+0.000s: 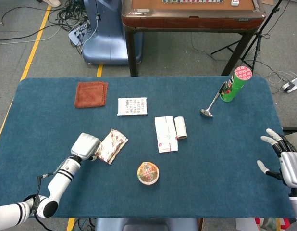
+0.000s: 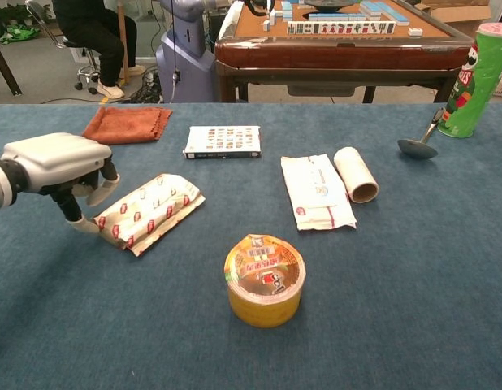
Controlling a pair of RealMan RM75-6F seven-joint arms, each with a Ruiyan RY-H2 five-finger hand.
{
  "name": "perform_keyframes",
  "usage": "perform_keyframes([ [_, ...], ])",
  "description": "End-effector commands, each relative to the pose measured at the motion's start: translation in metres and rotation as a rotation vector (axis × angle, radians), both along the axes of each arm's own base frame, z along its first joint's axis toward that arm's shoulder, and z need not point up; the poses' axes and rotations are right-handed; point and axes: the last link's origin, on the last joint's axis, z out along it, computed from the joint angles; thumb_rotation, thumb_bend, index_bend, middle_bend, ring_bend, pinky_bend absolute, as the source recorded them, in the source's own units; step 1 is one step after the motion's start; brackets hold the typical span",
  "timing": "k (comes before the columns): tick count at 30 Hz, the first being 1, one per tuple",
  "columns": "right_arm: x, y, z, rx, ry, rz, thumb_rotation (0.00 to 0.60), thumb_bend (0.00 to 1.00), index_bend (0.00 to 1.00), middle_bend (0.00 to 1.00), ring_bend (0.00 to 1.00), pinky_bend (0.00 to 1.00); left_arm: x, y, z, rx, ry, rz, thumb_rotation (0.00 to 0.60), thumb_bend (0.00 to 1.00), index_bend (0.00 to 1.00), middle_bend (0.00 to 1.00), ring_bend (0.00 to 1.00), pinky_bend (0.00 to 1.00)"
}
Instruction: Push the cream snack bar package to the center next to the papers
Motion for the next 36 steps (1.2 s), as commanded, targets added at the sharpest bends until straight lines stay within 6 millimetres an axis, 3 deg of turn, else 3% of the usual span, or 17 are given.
perform_keyframes([
  [1,0.000,0.000,0.000,-0.001,0.000,-0.001,0.600,0.25,0.24,0.11,0.08,0.24,0.005,0.010,-0.003,0.023,-0.013,0.000,0.600,0.00,0.96,1.00,1.00,1.00],
  [15,-0.001,0.000,0.001,0.001,-0.003,-0.001,0.600,0.25,0.24,0.11,0.08,0.24,0.026,0.036,-0.021,0.078,-0.045,-0.044,0.600,0.00,0.96,1.00,1.00,1.00],
  [36,-0.001,0.000,0.003,-0.002,-0.009,-0.003,0.600,0.25,0.24,0.11,0.08,0.24,0.074,0.034,-0.050,0.023,-0.122,-0.114,0.600,0.00,0.96,1.00,1.00,1.00],
])
